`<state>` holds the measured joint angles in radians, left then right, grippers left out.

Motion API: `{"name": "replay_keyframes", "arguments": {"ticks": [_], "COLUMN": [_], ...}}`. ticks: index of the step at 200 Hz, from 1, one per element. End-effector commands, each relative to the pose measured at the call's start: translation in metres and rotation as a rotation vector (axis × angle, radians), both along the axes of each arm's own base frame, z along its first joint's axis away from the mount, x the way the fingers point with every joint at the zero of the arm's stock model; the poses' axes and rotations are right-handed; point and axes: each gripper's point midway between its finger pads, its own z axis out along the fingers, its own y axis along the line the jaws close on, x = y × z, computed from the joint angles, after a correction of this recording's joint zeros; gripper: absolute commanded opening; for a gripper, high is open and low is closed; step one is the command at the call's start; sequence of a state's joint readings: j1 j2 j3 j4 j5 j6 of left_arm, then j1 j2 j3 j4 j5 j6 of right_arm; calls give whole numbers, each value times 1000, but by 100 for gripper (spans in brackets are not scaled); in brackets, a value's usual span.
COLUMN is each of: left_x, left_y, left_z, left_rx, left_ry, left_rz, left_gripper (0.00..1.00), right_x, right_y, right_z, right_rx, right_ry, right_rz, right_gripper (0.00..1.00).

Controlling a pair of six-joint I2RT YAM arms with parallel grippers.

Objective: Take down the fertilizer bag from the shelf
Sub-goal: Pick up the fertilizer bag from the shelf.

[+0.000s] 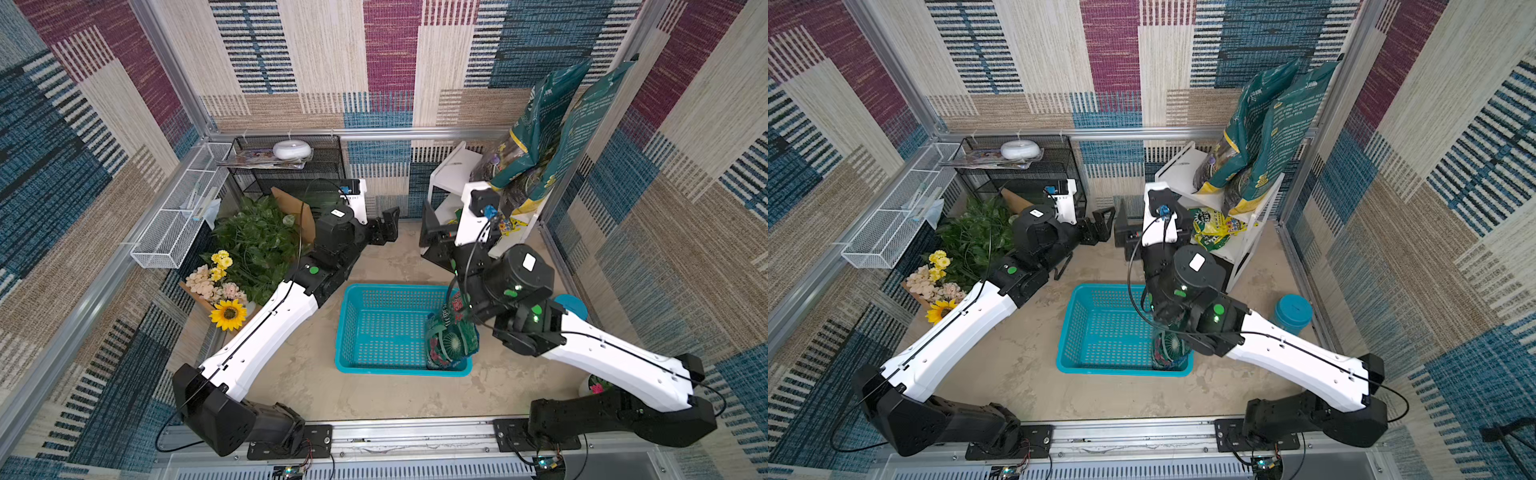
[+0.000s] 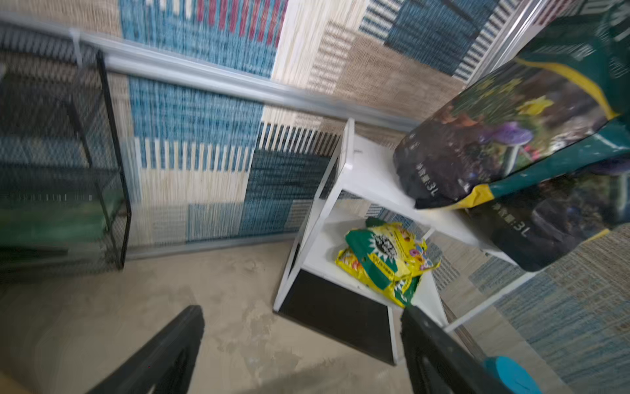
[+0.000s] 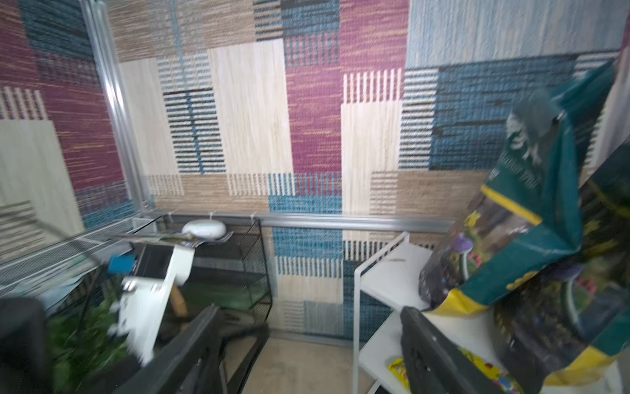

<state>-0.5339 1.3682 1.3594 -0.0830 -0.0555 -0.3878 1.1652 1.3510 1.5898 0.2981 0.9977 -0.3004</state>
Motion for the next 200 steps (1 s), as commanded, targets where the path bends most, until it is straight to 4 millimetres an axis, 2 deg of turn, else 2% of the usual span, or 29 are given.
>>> {"name": "replay_keyframes", "arguments": {"ticks": [1, 20, 40, 70, 97, 133, 176, 200], "left_x": [-16, -36, -57, -85, -102, -104, -102, -104], "left_y": [23, 52, 85, 110, 99, 92, 81, 82], "left_z": [-35, -75, -108, -127, -138, -143, -144, -143], "left_rx": [-101, -78, -130, -170, -142, -111, -115, -120], "left_ry": [149, 234, 290, 284, 288, 292, 312, 308], "left_rz": [95, 211, 354, 440, 386, 357, 312, 308], "left_gripper": [94, 98, 98, 99, 99, 99, 99, 99], "right_x": [12, 33, 54, 79, 105, 131, 150, 168], "right_y": [-20, -29, -44, -80, -106, -138, -154, -153], "right_z": [37, 52, 60, 75, 84, 90, 69, 54], "right_rx": [-52, -79, -92, -135, -163, -94, -130, -141], "right_ry": [-79, -85, -87, -113, -115, -95, -53, -14], "right_rz": [-154, -252, -371, -609, -725, -729, -826, -784], "right_gripper": [85, 86, 86, 88, 89, 88, 89, 89]}}
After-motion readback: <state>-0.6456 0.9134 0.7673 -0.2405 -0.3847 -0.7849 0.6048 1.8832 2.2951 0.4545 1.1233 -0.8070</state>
